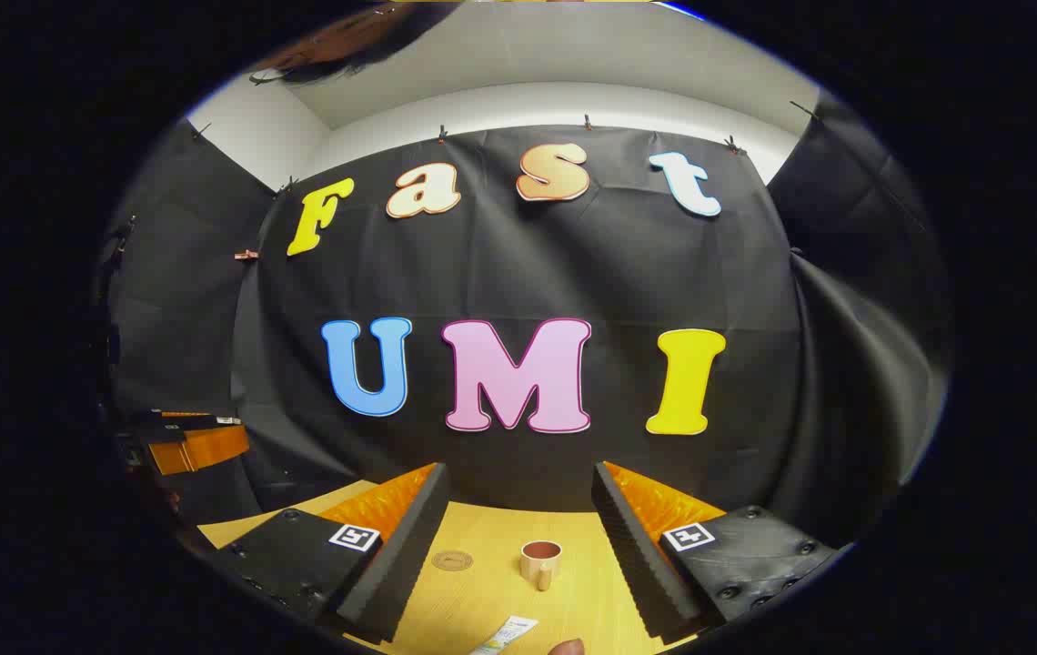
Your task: Put the toothbrush and toothpaste on the desktop into the cup, then pick up the cup and place it on the coaster on the desktop.
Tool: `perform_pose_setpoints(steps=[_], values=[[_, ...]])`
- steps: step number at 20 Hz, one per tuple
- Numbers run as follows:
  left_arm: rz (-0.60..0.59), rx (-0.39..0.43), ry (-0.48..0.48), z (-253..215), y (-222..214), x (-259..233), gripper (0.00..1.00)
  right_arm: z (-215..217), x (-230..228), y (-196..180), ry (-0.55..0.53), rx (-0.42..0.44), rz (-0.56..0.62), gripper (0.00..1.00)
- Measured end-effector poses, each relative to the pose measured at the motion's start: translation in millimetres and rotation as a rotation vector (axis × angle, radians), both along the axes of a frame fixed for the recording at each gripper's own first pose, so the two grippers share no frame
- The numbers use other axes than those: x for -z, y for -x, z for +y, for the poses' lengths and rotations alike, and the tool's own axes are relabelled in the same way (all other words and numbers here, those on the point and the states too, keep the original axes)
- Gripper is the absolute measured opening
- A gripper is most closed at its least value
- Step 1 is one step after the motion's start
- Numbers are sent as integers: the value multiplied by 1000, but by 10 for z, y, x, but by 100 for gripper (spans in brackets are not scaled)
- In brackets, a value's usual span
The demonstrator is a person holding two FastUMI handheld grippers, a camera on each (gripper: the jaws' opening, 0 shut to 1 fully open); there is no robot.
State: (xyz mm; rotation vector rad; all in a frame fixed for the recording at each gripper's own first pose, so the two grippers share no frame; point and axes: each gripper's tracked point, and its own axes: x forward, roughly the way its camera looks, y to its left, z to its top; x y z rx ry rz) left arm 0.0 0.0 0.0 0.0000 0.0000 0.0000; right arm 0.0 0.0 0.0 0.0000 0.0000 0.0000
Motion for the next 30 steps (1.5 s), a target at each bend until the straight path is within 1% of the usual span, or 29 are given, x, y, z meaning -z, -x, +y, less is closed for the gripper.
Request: perform_pose_setpoints(steps=[1,3,4,5,6,15,16,17,21,24,25,28,30], values=[[0,4,-6,1,-8,9,98,0,4,-6,-2,1,4,96],[3,12,-5,-5,-27,16,98,-9,18,-2,2,9,10,96],[3,12,-3,6,-33,17,98,-12,39,-4,7,11,16,94],[6,13,-1,18,-37,34,98,-24,55,-3,10,15,23,97],[9,13,-2,21,-40,40,98,-29,81,10,11,17,30,97],[19,29,-17,-1,-45,78,98,-75,212,69,-10,40,91,97],[19,33,-18,-14,-48,69,98,-76,242,76,-13,39,101,94],[23,35,-20,-19,-53,95,98,-79,298,77,-15,43,122,97],[53,33,-30,-13,-58,218,98,-118,715,59,-48,61,282,97],[72,35,-55,-1,-64,327,98,-83,1137,5,-125,62,445,98],[83,38,-64,2,-70,384,98,-80,1315,-23,-147,67,510,98],[126,53,-71,1,-94,576,98,-64,1979,-25,-209,91,765,98],[161,65,-68,-11,-132,739,98,-18,2334,-66,-246,107,891,98]])
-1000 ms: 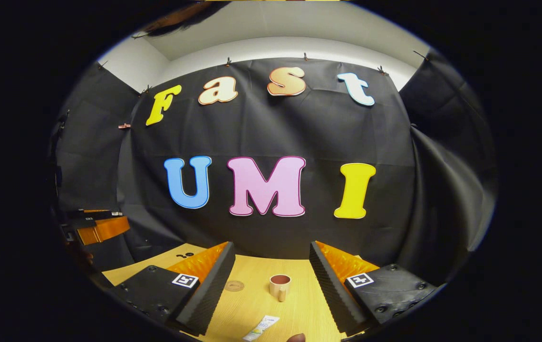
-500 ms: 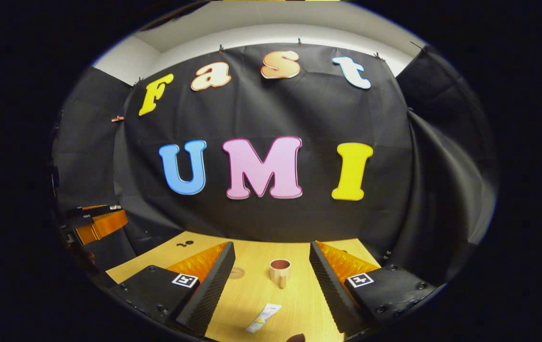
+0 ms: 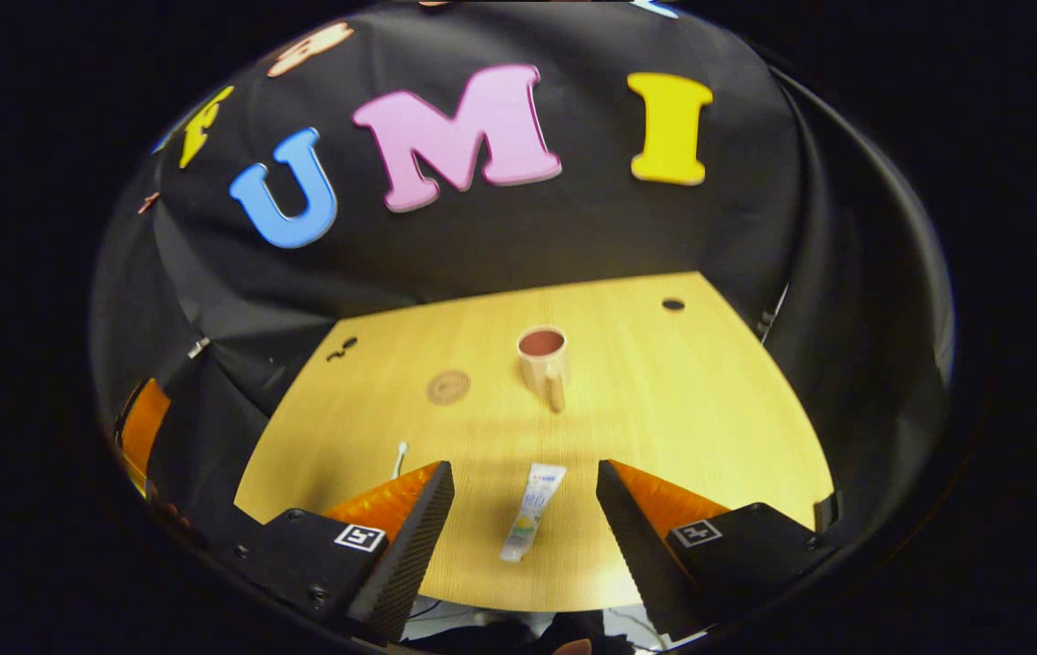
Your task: Put the toothbrush and toothpaste on the desktop into the cup, then pick up the cup and place it on the coaster on the desktop.
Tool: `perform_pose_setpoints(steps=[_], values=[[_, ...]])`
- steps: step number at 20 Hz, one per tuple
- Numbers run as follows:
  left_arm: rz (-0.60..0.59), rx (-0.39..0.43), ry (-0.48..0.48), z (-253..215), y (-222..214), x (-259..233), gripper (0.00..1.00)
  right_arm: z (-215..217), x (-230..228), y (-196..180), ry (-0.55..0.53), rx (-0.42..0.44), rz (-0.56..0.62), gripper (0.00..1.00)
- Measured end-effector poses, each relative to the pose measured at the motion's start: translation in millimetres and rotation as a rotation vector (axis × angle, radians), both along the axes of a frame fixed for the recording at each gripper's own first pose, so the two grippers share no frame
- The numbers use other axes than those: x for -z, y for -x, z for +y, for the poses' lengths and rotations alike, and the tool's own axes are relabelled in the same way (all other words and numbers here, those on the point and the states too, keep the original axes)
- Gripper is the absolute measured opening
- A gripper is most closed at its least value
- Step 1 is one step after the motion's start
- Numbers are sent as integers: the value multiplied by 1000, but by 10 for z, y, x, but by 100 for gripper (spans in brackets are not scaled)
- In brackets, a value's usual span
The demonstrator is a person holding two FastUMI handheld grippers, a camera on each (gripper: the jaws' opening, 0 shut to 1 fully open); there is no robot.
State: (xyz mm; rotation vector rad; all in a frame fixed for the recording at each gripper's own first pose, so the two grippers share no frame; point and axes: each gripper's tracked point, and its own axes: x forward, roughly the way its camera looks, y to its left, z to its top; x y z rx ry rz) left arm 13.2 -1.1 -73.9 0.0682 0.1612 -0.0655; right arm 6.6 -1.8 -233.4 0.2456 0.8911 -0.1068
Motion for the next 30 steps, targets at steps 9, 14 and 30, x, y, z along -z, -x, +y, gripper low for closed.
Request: perform_pose_setpoints(steps=[9,14,30], values=[[173,11,-49,97,-89,816,98,77,1604,-7,19,-42,412,98],[290,6,-64,117,-230,1268,98,49,1968,-3,30,-6,531,98],[958,-6,7,-140,-691,3079,99,107,2273,118,-56,86,668,38]])
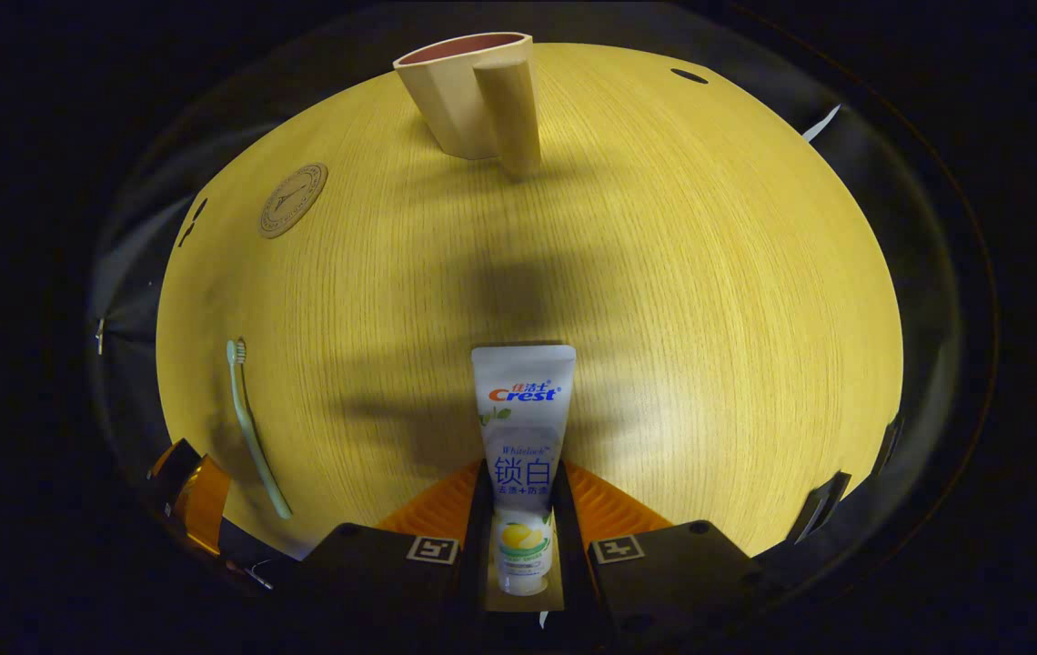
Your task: Put the toothbrush and toothpaste on the desktop into the cup, then pick up the cup and place it on the coaster on the desktop.
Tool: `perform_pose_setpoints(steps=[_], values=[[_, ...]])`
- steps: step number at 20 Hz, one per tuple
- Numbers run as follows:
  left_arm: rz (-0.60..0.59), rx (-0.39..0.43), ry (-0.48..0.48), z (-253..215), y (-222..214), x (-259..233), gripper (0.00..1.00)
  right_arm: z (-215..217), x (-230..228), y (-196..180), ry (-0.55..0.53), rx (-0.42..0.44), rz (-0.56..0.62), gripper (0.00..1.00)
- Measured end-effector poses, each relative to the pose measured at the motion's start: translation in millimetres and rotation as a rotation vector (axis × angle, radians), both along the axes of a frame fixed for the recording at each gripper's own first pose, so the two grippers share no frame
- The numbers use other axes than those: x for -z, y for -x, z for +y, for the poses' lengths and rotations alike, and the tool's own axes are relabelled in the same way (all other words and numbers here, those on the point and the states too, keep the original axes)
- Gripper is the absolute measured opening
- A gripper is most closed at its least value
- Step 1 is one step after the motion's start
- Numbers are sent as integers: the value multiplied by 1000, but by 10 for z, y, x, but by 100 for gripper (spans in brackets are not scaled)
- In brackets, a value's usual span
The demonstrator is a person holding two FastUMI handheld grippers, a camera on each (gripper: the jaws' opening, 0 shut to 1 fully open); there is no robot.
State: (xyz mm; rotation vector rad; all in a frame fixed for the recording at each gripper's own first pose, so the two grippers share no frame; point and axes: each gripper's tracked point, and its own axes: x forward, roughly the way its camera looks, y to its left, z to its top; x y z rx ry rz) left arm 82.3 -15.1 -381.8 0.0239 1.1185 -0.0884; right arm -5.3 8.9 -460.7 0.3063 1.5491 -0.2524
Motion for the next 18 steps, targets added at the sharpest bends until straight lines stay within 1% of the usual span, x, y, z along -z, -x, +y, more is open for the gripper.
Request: perform_pose_setpoints(steps=[5,8,13,15,17,18], values=[[83,-17,-53,-19,-132,220,98,9,3,-4,-34,22,-1,38],[125,-17,-88,-32,-139,329,98,20,-2,-8,-49,32,7,38],[170,-18,-123,-40,-150,461,96,30,7,-4,-64,42,11,38],[187,-6,-119,-85,-158,499,95,32,6,-3,-72,47,11,38],[202,1,-106,-125,-157,508,89,36,12,-4,-80,58,12,38],[220,0,-81,-172,-139,518,83,40,7,-7,-83,62,13,38]])
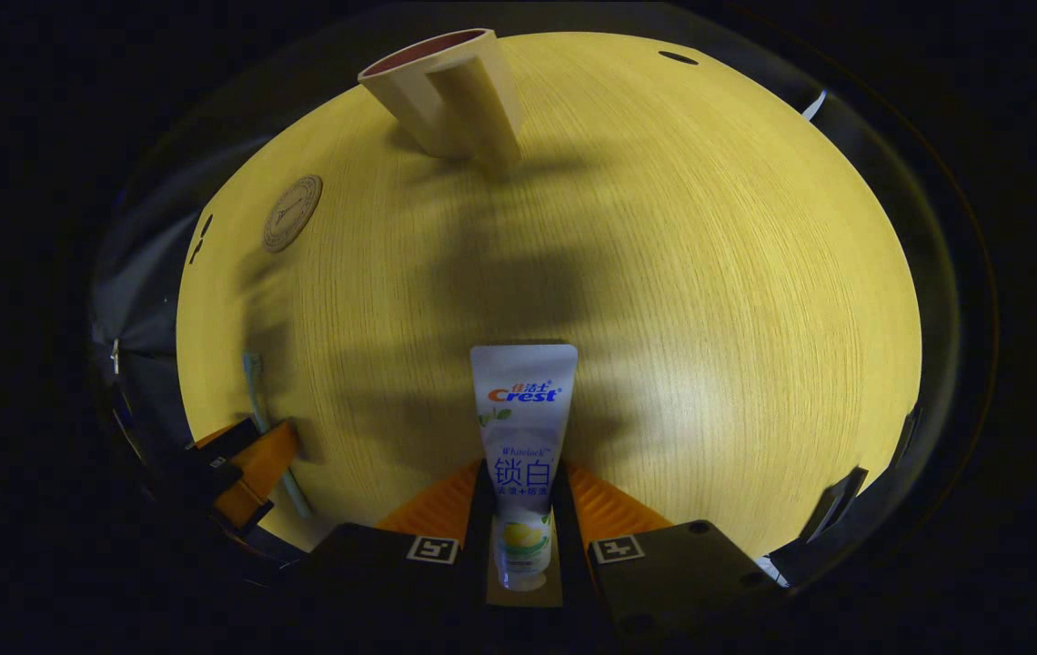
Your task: Put the toothbrush and toothpaste on the desktop into the cup, then pick up the cup and place it on the coaster on the desktop.
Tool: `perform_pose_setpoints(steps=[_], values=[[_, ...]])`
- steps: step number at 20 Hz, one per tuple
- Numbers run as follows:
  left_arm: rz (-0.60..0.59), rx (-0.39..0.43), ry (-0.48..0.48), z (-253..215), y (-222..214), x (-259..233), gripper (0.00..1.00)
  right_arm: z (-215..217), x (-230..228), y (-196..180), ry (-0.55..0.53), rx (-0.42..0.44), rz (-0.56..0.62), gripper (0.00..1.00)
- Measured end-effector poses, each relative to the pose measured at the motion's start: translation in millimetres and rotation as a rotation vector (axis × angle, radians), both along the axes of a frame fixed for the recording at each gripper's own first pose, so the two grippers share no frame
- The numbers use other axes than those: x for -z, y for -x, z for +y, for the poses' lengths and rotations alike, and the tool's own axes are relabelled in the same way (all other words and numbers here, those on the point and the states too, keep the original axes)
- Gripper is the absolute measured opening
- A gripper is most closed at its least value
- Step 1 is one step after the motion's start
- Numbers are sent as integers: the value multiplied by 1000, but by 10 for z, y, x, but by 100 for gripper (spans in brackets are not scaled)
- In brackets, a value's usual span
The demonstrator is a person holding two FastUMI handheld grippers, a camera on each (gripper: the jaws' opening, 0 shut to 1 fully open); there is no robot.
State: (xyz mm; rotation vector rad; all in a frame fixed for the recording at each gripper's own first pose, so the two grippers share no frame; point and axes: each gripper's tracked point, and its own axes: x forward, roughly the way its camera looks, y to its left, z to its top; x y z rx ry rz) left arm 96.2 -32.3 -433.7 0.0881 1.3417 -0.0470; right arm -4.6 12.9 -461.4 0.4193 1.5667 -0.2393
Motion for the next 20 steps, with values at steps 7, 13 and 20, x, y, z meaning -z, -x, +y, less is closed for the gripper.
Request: perform_pose_setpoints(steps=[7,13,20], values=[[35,-49,-2,38,-16,-5,33,3,0,0,-1,2,-3,38],[7,-35,-9,28,-50,-18,8,4,2,1,2,1,-7,38],[-13,-36,8,68,46,-85,6,13,2,-14,-27,40,-36,31]])
